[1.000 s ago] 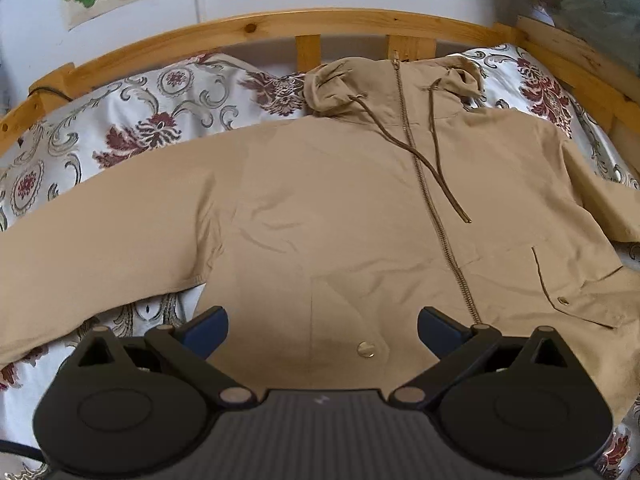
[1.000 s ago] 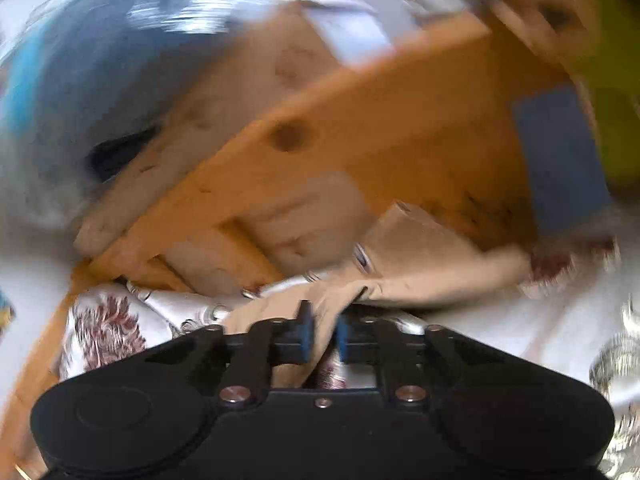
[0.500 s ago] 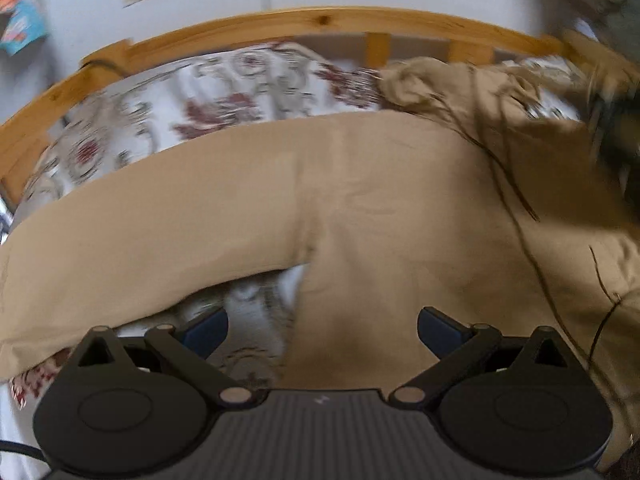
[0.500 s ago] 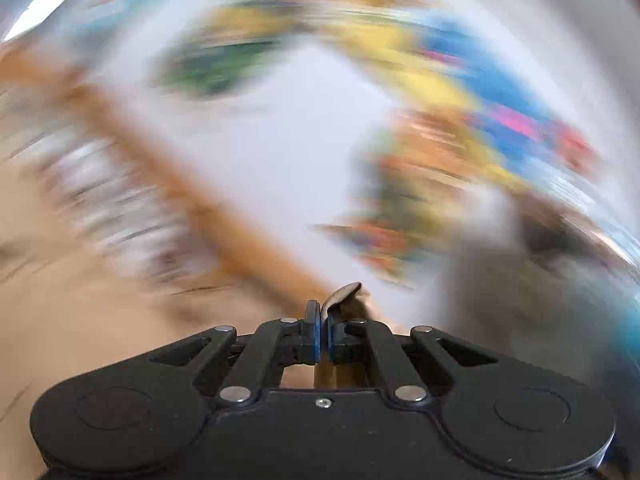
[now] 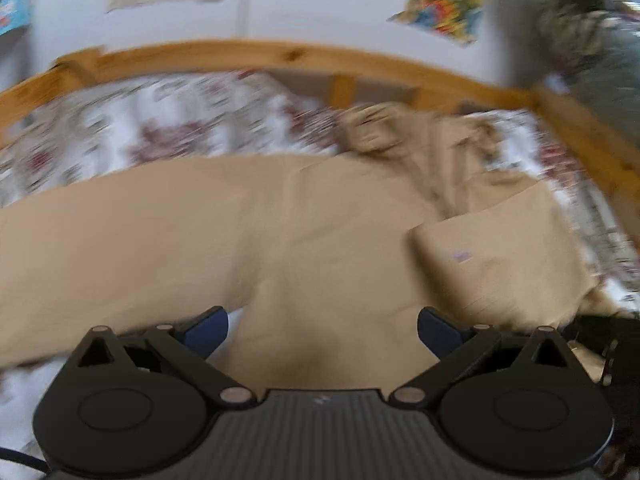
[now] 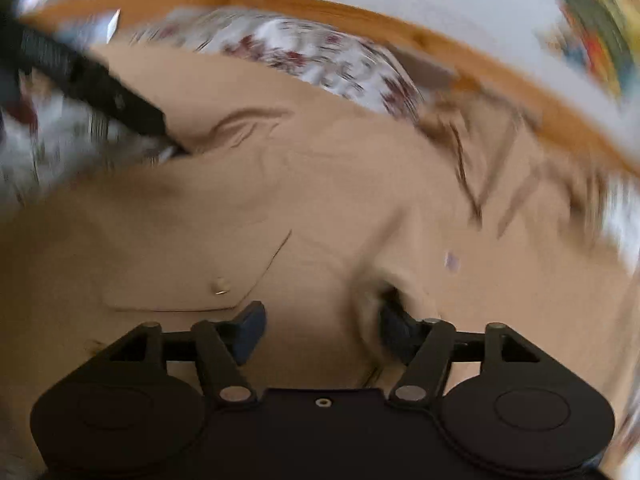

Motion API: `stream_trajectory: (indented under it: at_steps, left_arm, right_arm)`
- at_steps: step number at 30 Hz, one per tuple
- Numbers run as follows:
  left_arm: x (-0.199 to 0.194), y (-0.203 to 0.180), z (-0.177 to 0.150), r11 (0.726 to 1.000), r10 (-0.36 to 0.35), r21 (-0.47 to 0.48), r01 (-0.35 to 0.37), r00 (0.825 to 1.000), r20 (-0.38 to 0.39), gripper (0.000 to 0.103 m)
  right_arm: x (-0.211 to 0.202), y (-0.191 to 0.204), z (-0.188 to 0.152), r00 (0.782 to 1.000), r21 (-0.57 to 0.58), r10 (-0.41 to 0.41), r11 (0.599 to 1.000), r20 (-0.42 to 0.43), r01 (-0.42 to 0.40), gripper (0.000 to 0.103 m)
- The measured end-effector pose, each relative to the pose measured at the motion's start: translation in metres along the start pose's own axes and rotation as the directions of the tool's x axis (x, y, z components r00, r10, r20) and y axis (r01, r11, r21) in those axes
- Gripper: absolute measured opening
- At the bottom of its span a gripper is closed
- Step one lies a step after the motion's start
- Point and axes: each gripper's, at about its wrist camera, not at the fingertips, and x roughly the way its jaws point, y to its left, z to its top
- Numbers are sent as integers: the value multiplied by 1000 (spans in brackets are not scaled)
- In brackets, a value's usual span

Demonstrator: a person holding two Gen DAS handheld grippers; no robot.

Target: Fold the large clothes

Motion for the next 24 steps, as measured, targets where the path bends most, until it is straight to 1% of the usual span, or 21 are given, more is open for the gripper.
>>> stream_trajectory:
  at_steps: [2, 3, 4, 6, 8, 10, 11, 12, 14, 15, 16, 17, 18, 19, 20, 21, 22, 24]
  left_arm:
    - [10, -15, 5, 996, -78, 49, 76, 997, 29, 102]
    - [15, -23, 7, 991, -114, 76, 111, 993, 38, 102]
    - [21, -32, 9, 982, -153, 120, 148, 987, 41, 102]
    - [31, -52, 8, 960, -190, 215, 181, 981, 24, 102]
    - [40, -73, 3, 927, -215, 316, 202, 977, 5, 102]
    - [46, -93, -5, 883, -222, 422, 203, 975, -4, 102]
    - [48, -103, -11, 859, -220, 472, 199, 975, -11, 100]
    - [51, -113, -16, 833, -217, 518, 195, 976, -19, 96]
    - [57, -133, -28, 780, -201, 598, 184, 979, -39, 90]
    - [61, -144, -33, 754, -188, 634, 173, 981, -44, 88]
    - [64, -151, -36, 735, -177, 657, 164, 983, -48, 85]
    - [68, -157, -39, 719, -172, 676, 164, 983, -56, 80]
    - [71, -163, -42, 705, -162, 692, 157, 985, -59, 70]
    - [76, -169, -45, 696, -140, 704, 140, 989, -58, 62]
    - [81, -174, -46, 691, -120, 711, 127, 991, -61, 41]
    - [87, -178, -47, 698, -101, 707, 113, 993, -59, 19]
    - [91, -178, -45, 733, -78, 675, 87, 996, -45, 16]
    - [87, -169, -42, 815, -81, 576, 61, 997, 9, 4]
  right_arm:
    - [-11, -13, -11, 998, 132, 56, 990, -23, -52, 73]
    - [-22, -9, -19, 999, 153, 41, 987, -21, -38, 73]
    - [-30, -10, -26, 1000, 166, 4, 986, -21, 0, 73]
    - [-43, -18, -33, 995, 193, -95, 977, -16, 96, 73]
    - [-54, -30, -36, 980, 217, -199, 957, 6, 193, 72]
    - [-62, -39, -38, 956, 218, -294, 935, 27, 281, 72]
    - [-65, -43, -39, 938, 204, -344, 922, 42, 329, 72]
    - [-68, -47, -43, 918, 191, -392, 907, 56, 376, 72]
    - [-72, -57, -49, 872, 189, -482, 867, 89, 461, 72]
    - [-70, -66, -53, 860, 193, -502, 856, 91, 479, 72]
    - [-68, -75, -55, 852, 201, -517, 846, 82, 494, 72]
    - [-67, -85, -55, 845, 216, -530, 835, 72, 505, 72]
    - [-64, -94, -54, 844, 229, -533, 831, 69, 506, 72]
    - [-63, -104, -50, 843, 241, -535, 827, 62, 507, 72]
    - [-61, -113, -47, 841, 245, -538, 824, 60, 510, 72]
    - [-59, -123, -42, 841, 247, -537, 825, 62, 508, 72]
    - [-55, -132, -36, 847, 251, -529, 828, 54, 502, 72]
    - [-47, -150, -27, 857, 265, -513, 832, 37, 487, 71]
